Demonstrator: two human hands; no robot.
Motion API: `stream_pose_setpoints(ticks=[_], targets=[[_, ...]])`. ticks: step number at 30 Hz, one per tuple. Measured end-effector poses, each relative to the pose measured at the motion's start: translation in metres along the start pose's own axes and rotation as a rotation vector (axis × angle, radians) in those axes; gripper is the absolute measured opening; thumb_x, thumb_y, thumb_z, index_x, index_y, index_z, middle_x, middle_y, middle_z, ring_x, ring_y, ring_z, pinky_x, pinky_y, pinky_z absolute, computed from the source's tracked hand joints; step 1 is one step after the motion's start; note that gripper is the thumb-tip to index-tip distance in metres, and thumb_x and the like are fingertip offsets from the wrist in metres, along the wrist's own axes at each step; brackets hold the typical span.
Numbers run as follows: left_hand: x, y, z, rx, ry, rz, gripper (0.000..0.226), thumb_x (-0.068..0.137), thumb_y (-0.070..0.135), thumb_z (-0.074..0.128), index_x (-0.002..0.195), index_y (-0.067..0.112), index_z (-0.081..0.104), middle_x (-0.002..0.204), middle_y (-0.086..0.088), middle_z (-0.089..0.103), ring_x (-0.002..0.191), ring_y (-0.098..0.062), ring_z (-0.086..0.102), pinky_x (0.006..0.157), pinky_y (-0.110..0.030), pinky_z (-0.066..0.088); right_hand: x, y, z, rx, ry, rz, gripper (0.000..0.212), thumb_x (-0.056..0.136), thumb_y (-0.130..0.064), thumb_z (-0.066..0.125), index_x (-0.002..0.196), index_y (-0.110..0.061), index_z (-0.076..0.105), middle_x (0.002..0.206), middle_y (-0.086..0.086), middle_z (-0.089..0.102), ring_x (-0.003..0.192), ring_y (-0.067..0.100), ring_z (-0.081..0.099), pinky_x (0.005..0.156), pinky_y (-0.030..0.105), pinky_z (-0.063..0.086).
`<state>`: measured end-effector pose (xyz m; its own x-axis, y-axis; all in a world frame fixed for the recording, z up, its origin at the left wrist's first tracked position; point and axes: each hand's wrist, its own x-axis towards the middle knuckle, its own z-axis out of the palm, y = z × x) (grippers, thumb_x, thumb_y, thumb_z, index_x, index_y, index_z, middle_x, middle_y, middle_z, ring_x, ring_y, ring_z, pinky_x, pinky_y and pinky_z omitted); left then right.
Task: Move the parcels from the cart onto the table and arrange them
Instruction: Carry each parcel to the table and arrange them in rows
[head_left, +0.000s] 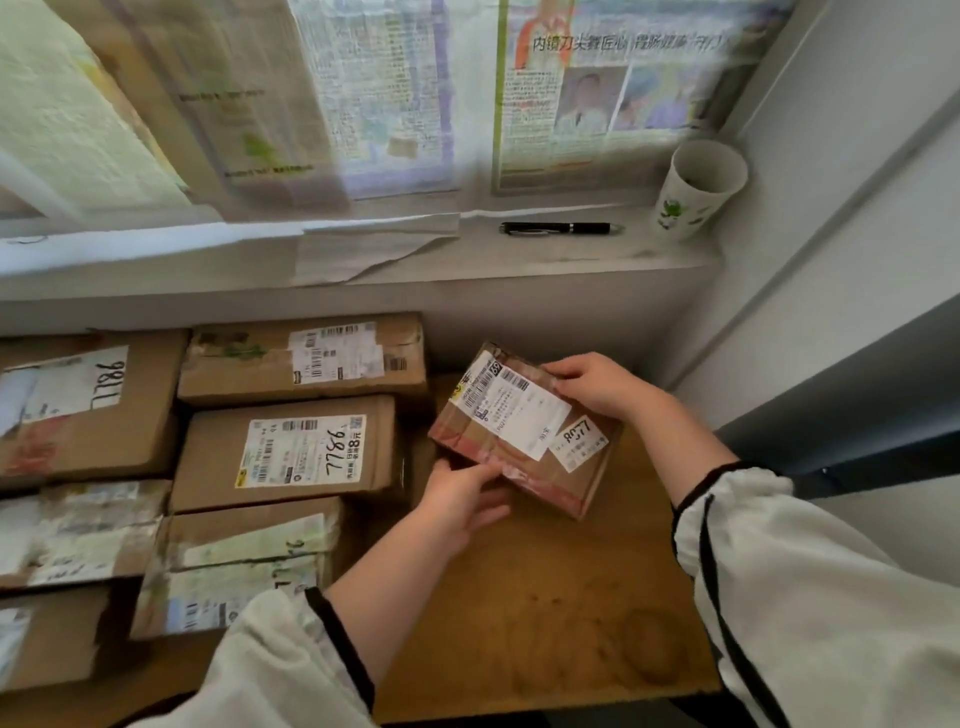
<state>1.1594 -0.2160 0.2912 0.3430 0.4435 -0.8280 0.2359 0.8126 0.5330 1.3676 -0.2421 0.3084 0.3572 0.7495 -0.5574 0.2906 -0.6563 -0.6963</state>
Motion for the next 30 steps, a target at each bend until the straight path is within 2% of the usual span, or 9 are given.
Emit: stream_pose_setpoints(ticks=[3, 6, 8, 10, 12, 13, 17, 23, 30], targets=[[0.001, -0.002, 0.0, -0.019, -0.005, 0.011, 0.069, 0.088, 0.01, 0.062, 0.145, 0.02, 0.022, 0.108, -0.006, 0.062, 0.09, -0.023, 0.068, 0.064, -0.035, 0.057, 0.008, 0.011, 0.006, -0.081, 0.057, -0.028, 0.037, 0.096, -0.024, 0.05, 0.132, -0.025, 0.054, 0.118, -0.003, 0.064, 0.084, 0.005, 0.062, 0.059, 0.018, 0.049], [0.0, -0.001, -0.003, 0.092, 0.033, 0.082, 0.061, 0.09, 0.012, 0.06, 0.142, 0.021, 0.029, 0.117, -0.006, 0.061, 0.093, -0.02, 0.067, 0.072, -0.036, 0.057, 0.001, 0.021, 0.008, -0.151, 0.279, -0.123, 0.039, 0.095, -0.02, 0.051, 0.134, -0.021, 0.052, 0.135, 0.002, 0.054, 0.115, 0.016, 0.055, 0.09, 0.026, 0.046], [-0.002, 0.001, -0.008, 0.3, 0.195, 0.338, 0.059, 0.09, 0.013, 0.06, 0.141, 0.02, 0.033, 0.108, 0.004, 0.061, 0.094, -0.006, 0.062, 0.077, -0.024, 0.054, -0.019, 0.027, 0.009, -0.053, 0.514, -0.241, 0.037, 0.094, -0.017, 0.052, 0.131, -0.018, 0.055, 0.133, 0.001, 0.054, 0.12, 0.012, 0.049, 0.098, 0.026, 0.039], [-0.009, 0.009, -0.013, 0.538, 0.297, 0.8, 0.046, 0.089, 0.012, 0.06, 0.13, 0.026, 0.044, 0.101, 0.019, 0.057, 0.095, 0.007, 0.057, 0.075, -0.011, 0.049, -0.046, 0.035, 0.017, 0.088, 0.738, -0.262, 0.035, 0.093, -0.019, 0.052, 0.128, -0.019, 0.056, 0.128, -0.002, 0.056, 0.116, 0.007, 0.048, 0.094, 0.025, 0.041], [-0.008, 0.018, -0.015, 0.77, 0.248, 1.1, 0.043, 0.087, 0.012, 0.06, 0.126, 0.026, 0.048, 0.111, 0.018, 0.057, 0.106, 0.005, 0.053, 0.088, -0.014, 0.047, -0.072, 0.046, 0.036, 0.285, 0.845, -0.164, 0.035, 0.093, -0.023, 0.053, 0.129, -0.023, 0.053, 0.128, -0.003, 0.053, 0.115, 0.007, 0.048, 0.086, 0.023, 0.044], [-0.003, 0.023, -0.014, 0.881, 0.236, 1.13, 0.044, 0.087, 0.013, 0.062, 0.128, 0.022, 0.05, 0.119, 0.011, 0.057, 0.115, -0.001, 0.051, 0.097, -0.021, 0.044, -0.083, 0.051, 0.05, 0.389, 0.843, -0.089, 0.037, 0.093, -0.025, 0.054, 0.13, -0.025, 0.049, 0.129, -0.003, 0.05, 0.115, 0.009, 0.048, 0.081, 0.02, 0.044], [0.017, 0.035, -0.009, 1.101, 0.256, 0.861, 0.055, 0.087, 0.023, 0.063, 0.138, 0.017, 0.043, 0.138, 0.0, 0.047, 0.126, -0.015, 0.042, 0.104, -0.03, 0.036, -0.1, 0.059, 0.099, 0.664, 0.584, 0.177, 0.055, 0.093, -0.03, 0.056, 0.143, -0.022, 0.033, 0.14, 0.002, 0.045, 0.126, 0.019, 0.044, 0.088, 0.025, 0.04], [0.021, 0.028, -0.021, 1.388, 0.199, 0.843, 0.053, 0.086, 0.024, 0.065, 0.136, 0.018, 0.046, 0.154, -0.007, 0.024, 0.139, -0.025, 0.027, 0.11, -0.033, 0.025, -0.084, 0.054, 0.086, 0.558, 0.465, 0.035, 0.061, 0.092, -0.012, 0.057, 0.146, -0.025, 0.031, 0.141, -0.005, 0.046, 0.131, 0.014, 0.04, 0.104, 0.032, 0.037], [0.02, 0.031, -0.023, 1.436, 0.288, 0.872, 0.044, 0.091, 0.018, 0.058, 0.134, 0.015, 0.05, 0.151, -0.008, 0.031, 0.132, -0.026, 0.035, 0.108, -0.035, 0.031, -0.048, 0.04, 0.057, 0.414, 0.448, -0.044, 0.063, 0.093, -0.005, 0.054, 0.148, -0.016, 0.026, 0.145, 0.001, 0.043, 0.133, 0.016, 0.039, 0.107, 0.032, 0.035]])
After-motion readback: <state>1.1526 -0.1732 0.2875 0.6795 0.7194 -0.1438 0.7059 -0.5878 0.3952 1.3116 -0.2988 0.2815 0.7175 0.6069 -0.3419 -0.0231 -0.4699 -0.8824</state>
